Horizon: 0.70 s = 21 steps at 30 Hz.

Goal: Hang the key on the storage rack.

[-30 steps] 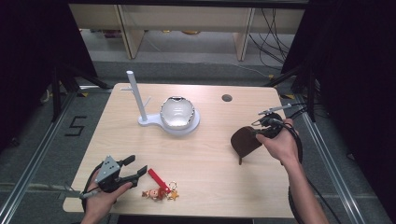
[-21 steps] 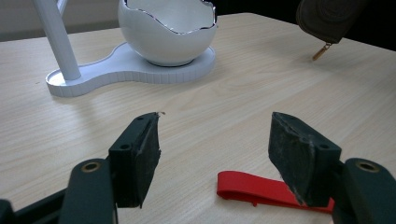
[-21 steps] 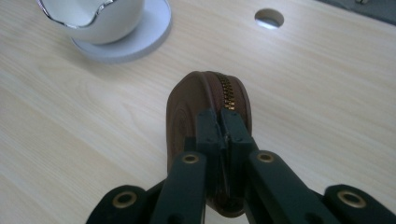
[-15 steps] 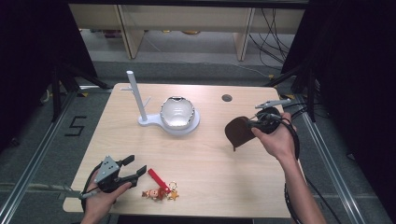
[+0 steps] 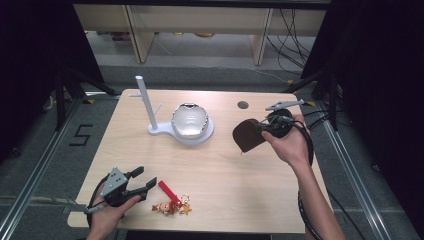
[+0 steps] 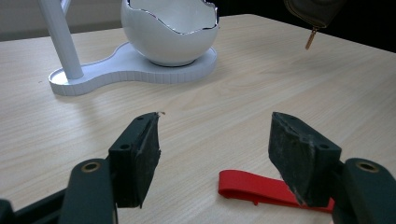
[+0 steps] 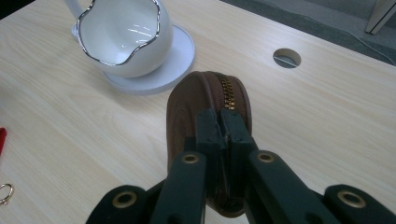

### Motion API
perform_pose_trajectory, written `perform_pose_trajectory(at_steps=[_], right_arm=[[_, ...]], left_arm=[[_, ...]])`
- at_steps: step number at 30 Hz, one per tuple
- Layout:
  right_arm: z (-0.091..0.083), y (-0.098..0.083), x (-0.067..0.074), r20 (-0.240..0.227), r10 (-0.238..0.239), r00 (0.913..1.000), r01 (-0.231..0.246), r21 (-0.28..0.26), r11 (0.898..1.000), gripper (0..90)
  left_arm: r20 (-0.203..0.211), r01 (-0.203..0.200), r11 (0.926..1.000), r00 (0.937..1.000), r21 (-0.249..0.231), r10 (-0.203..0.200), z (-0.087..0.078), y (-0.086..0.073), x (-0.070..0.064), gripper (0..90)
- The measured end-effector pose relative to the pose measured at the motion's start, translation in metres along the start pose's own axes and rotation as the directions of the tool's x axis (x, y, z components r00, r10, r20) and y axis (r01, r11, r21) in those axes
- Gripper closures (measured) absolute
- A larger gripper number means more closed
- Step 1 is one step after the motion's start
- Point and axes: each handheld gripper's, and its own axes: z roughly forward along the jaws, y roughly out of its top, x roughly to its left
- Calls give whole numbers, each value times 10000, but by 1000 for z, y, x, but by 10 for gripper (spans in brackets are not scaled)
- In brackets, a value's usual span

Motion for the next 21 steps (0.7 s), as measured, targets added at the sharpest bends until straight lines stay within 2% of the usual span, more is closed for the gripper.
perform_pose_trajectory(at_steps=[1,4,7,10,11,14,16,17,18,20,21], right_arm=[[0,1,-1,72,-219,9997,219,57,9997,882],[1,4,3,-71,0,10000,1,121,9999,882],[3,8,3,-90,-311,9995,312,13,9995,882],[4,11,5,-114,-277,9996,276,-70,9996,882],[4,11,7,-165,-117,9998,115,-91,9999,882],[6,15,8,-160,-360,9992,358,-105,9993,882],[7,18,9,-198,-250,9995,248,-94,9996,882],[7,18,9,-193,-341,9992,338,-159,9993,882],[8,19,11,-255,-179,9995,174,-182,9997,882],[9,20,12,-241,-252,9994,246,-278,9993,881],[9,22,12,-254,-308,9992,304,-152,9994,882]], left_arm=[[5,16,10000,10000,-10,-16,0,0,0,332],[3,18,10000,10000,-21,-18,0,0,0,332],[-21,46,10000,10000,-37,-46,0,0,0,332],[-18,52,10000,10000,-31,-52,0,0,0,332],[-16,55,10000,10000,-28,-55,0,0,0,332],[-8,50,10000,10000,-26,-50,0,0,0,332],[0,45,10000,10000,-25,-45,0,0,0,332],[0,45,10000,10000,-25,-45,0,0,0,332],[0,47,10000,10000,-21,-47,0,-1,-1,332],[-2,48,10000,10000,-16,-48,0,-1,0,332],[-10,63,10000,10000,-23,-63,0,-1,-1,332]])
